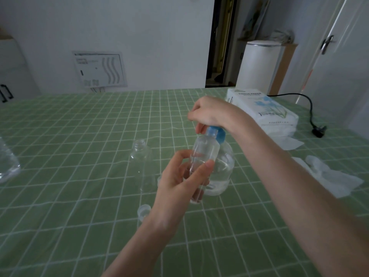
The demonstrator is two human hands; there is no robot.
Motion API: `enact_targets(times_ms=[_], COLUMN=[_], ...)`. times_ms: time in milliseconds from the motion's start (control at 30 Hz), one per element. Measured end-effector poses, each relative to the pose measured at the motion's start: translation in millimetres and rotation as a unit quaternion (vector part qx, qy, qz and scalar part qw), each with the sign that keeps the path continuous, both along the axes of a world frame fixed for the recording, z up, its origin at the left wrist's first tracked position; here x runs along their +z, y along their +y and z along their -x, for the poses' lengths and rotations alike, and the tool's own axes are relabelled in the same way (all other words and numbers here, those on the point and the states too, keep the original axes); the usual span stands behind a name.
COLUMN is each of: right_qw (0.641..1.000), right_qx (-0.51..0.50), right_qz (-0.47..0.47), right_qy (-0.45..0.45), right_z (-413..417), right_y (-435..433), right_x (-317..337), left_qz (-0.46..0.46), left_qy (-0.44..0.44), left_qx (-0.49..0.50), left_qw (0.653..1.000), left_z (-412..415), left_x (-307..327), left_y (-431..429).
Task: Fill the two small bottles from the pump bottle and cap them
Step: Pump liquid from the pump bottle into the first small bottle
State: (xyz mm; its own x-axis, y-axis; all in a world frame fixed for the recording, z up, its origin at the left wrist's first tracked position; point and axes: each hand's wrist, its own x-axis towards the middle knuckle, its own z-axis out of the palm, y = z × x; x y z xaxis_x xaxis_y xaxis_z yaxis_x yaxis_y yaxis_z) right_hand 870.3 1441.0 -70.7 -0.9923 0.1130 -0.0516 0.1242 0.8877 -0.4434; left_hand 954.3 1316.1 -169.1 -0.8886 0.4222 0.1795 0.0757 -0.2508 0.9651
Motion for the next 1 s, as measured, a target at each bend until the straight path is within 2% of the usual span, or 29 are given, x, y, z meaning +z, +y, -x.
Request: enact_targets(times_ms=[200,467,667,833,1000], right_qw=[1.000,0.989,0.967,0.958,0.962], right_qx=[0.002,0.024,0.020,0.021,0.013], right_qz=[0.024,0.145,0.253,0.284,0.274], right_qy=[0.014,0.035,0.036,0.032,0.015], right_z=[-1,-2,-2,-4,-5], right_y=[1,5,10,11,11], right_x=[5,6,6,9,10], left_qz=[-0.001,0.012,0.013,0.020,0.042], left_qy=[0.009,0.033,0.048,0.045,0.052], left_qx=[0.001,0.031,0.059,0.063,0.082], left_qw=[1.000,0.999,0.997,0.997,0.994], left_z=[1,2,0,1,3], left_x=[0,4,7,6,3], left_y=[-1,-1,2,2,1])
